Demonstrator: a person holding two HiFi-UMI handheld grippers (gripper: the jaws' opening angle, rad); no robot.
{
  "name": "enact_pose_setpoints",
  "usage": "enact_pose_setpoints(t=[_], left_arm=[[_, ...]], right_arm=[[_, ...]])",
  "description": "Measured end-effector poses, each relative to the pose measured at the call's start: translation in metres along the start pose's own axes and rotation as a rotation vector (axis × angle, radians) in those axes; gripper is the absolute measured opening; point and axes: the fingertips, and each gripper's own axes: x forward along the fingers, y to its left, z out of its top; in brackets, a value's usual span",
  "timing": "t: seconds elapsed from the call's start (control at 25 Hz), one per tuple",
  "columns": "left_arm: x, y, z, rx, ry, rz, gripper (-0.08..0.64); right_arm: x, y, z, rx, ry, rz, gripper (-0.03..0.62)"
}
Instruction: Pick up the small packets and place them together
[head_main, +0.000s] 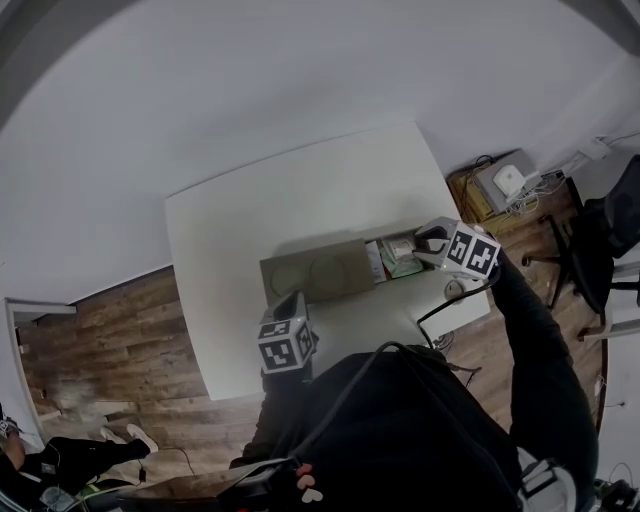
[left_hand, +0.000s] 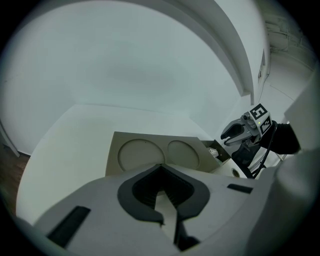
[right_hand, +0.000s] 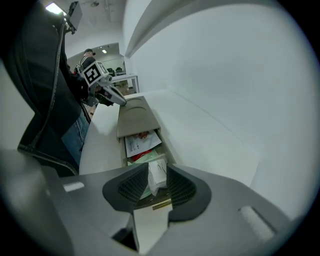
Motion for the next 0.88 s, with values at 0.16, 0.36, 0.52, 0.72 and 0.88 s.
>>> enact_pose_setpoints(t=[0.16,0.36,0.52,0.72,0.88], left_arm=[[0.001,0.000,0.001,0.000,0.000,0.003,-0.001],[0.002,-0.005,0.003,0.004,-0.003,-0.009,-0.001],[0.001,-0.005,0.001,-0.003,-0.006,-0.019,-0.001],[0.001,-0.005,0.001,-0.011,-0.011,-0.025,-0.002],[0.000,-0.005,0.001,-0.012,-0.012,-0.027,-0.001]], right_arm=[[0.026,0.001,0.003,-0.061,0.100,0.024,0.104],[0.044,0.007,0.001,-0.147,0.223,0.068,0.104],[0.054,0.012,-0.009,-0.172,0.290,0.095,0.104],[0.062,0.011,-0.022,-0.182,0.333,0.095,0.103],[0.063,0.011,-0.026,-0.186,0.340,0.080,0.079]])
